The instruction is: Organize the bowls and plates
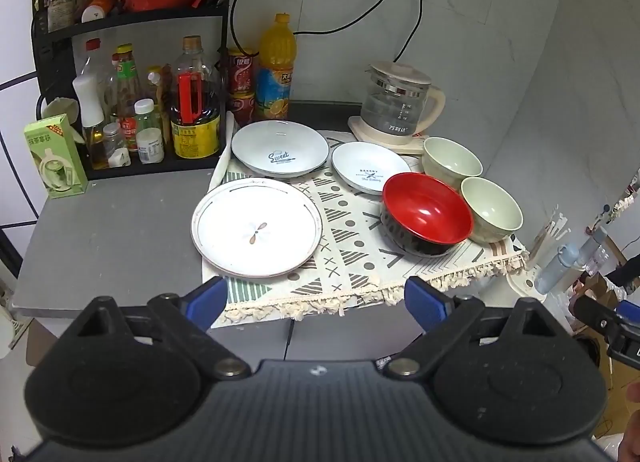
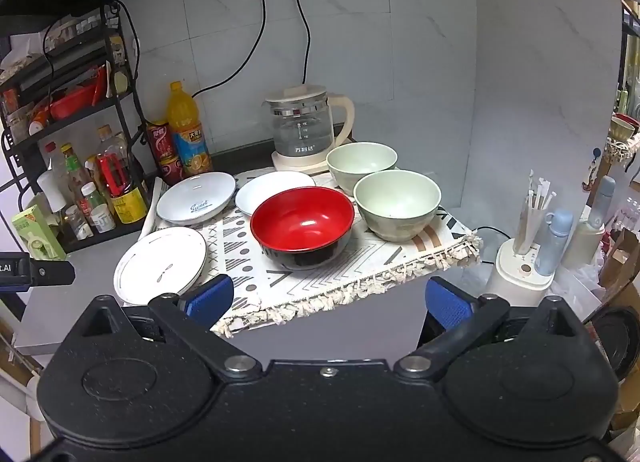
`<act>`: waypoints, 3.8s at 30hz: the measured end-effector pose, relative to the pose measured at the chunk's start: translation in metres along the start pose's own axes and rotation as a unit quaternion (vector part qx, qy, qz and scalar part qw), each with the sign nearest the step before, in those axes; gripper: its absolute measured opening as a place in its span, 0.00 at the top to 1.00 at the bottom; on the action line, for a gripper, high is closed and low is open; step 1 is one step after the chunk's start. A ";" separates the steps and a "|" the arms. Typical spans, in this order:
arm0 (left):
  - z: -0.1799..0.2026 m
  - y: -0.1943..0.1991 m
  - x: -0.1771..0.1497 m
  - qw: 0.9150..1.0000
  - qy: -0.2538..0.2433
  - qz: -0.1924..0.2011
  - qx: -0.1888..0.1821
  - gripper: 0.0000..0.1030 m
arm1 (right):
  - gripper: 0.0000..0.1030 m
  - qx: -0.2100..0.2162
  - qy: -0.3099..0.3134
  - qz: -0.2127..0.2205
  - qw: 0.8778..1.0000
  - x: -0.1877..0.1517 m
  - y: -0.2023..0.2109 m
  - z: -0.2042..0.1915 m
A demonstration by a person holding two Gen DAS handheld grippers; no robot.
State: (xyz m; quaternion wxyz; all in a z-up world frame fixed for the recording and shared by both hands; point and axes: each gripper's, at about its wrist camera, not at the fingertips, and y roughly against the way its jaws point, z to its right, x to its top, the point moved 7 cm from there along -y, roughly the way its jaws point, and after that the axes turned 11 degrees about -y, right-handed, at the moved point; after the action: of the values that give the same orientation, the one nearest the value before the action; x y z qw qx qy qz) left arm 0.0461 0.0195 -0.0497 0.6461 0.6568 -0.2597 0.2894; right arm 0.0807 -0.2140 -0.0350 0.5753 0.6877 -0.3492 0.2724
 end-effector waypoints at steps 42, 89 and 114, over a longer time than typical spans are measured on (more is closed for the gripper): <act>0.002 0.010 -0.004 1.000 0.010 -0.003 -0.010 0.09 | 0.00 0.001 0.015 -0.014 1.000 -0.003 0.015 -0.002; 0.018 -0.108 0.052 0.996 0.023 -0.087 0.012 0.09 | 0.00 -0.001 0.007 -0.102 0.995 0.042 -0.105 0.018; 0.068 -0.265 0.164 0.982 -0.078 -0.162 -0.053 0.09 | 0.00 -0.061 -0.080 -0.166 0.981 0.089 -0.213 0.062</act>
State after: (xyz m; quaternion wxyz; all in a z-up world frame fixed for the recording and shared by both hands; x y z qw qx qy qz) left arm 0.3533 -0.0350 -0.1168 0.6964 0.6754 -0.2141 0.1147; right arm 0.3028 -0.2699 -0.1056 0.6239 0.7190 -0.2908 0.0956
